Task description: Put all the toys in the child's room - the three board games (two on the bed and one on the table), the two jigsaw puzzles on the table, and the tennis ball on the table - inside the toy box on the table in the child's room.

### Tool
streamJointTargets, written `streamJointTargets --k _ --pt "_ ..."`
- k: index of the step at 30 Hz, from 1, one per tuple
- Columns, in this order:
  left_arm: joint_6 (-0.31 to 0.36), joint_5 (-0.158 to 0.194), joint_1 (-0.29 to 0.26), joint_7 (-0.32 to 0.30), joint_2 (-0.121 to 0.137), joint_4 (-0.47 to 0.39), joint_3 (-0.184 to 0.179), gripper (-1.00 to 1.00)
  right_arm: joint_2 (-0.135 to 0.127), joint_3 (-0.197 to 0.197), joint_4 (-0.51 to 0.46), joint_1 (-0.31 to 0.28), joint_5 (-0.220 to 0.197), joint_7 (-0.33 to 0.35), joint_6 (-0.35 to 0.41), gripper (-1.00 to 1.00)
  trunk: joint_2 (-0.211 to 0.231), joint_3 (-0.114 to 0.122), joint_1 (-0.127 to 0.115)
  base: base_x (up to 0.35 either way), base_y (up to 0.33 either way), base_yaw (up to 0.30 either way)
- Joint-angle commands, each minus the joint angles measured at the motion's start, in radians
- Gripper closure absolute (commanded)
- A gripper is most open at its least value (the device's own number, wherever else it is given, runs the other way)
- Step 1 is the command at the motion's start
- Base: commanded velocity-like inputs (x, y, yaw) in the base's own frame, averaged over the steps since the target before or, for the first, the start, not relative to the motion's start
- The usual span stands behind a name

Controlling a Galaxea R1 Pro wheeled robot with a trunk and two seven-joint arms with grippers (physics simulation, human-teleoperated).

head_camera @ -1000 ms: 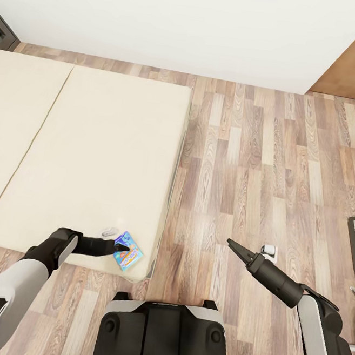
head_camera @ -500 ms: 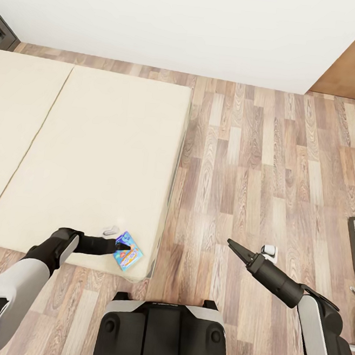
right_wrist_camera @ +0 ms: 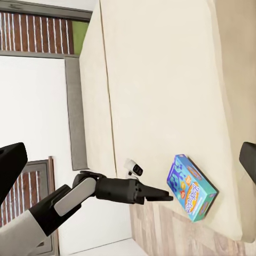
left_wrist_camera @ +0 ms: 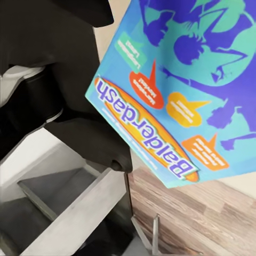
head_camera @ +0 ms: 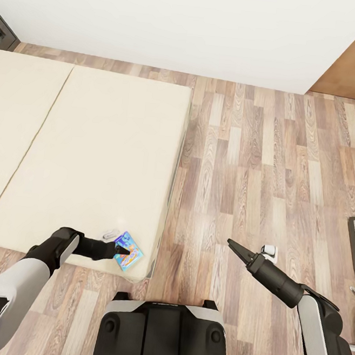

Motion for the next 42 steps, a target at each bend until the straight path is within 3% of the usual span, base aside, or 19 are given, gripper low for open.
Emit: streamJointTargets --k 1,16,22,42 --pt "0.009 0.0 0.0 -0.002 0.0 0.0 0.003 -1.0 0.0 -0.001 0.0 0.0 0.0 0.003 0.005 -1.0 -0.001 -0.001 0.001 0.0 0.0 0.0" --pt "-0.001 0.001 -0.002 0.033 0.005 -0.002 0.005 -1.0 0.0 0.0 -0.001 0.0 0.001 0.002 0.004 -1.0 -0.001 -0.001 0.001 0.0 0.0 0.0" --pt "-0.042 0.001 -0.003 0.058 0.008 -0.005 0.007 -1.0 0.0 -0.001 -0.001 0.0 0.001 0.002 0.003 -1.0 -0.001 -0.001 0.001 0.0 0.0 0.0" --pt "-0.092 0.002 -0.003 0.065 0.002 -0.005 0.011 -1.0 0.0 -0.001 -0.001 0.0 0.001 0.003 0.004 -1.0 -0.001 -0.003 0.001 0.0 0.0 0.0"
